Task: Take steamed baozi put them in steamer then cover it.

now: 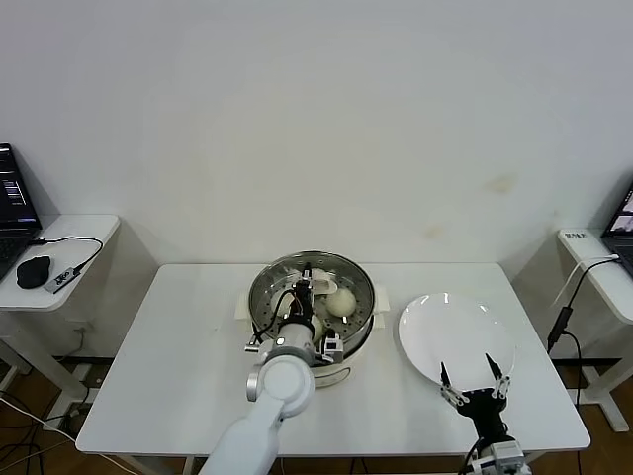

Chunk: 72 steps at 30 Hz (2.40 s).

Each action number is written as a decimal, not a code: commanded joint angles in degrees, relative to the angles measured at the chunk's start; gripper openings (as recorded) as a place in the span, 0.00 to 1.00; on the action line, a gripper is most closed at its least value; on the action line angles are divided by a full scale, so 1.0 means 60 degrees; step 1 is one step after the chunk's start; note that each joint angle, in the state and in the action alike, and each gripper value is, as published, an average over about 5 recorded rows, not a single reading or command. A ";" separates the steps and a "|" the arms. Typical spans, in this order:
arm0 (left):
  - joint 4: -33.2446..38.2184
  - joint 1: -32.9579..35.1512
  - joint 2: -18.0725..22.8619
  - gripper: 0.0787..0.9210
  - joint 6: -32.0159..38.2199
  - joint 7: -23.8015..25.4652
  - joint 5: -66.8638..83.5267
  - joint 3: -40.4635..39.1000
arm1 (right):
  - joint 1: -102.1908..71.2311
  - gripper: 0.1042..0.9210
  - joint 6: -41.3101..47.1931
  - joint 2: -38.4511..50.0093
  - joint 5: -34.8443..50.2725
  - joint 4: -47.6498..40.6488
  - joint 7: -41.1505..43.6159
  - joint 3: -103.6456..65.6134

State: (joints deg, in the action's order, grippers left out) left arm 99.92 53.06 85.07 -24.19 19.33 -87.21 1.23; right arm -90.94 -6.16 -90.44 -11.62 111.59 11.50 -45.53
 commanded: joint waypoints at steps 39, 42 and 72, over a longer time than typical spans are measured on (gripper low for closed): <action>0.5205 0.6059 -0.2064 0.88 0.2612 -0.3816 0.9190 0.2997 | -0.0300 0.88 -0.0278 0.0277 0.0272 0.0033 -0.0041 0.0028; 0.4507 0.6403 -0.1887 0.88 0.4206 -0.4542 1.1895 0.4046 | -0.0385 0.88 -0.0382 0.0450 0.0557 0.0046 -0.0096 0.0069; 0.3599 0.8273 -0.1615 0.88 0.4611 -0.4469 1.6810 0.5385 | -0.1439 0.88 -0.0497 0.1535 0.1889 0.0338 -0.0093 0.0466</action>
State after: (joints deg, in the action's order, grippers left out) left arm 122.66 99.73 75.07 2.46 -8.02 8.12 31.27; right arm -98.58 -9.21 -82.43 -1.85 113.23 10.07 -43.44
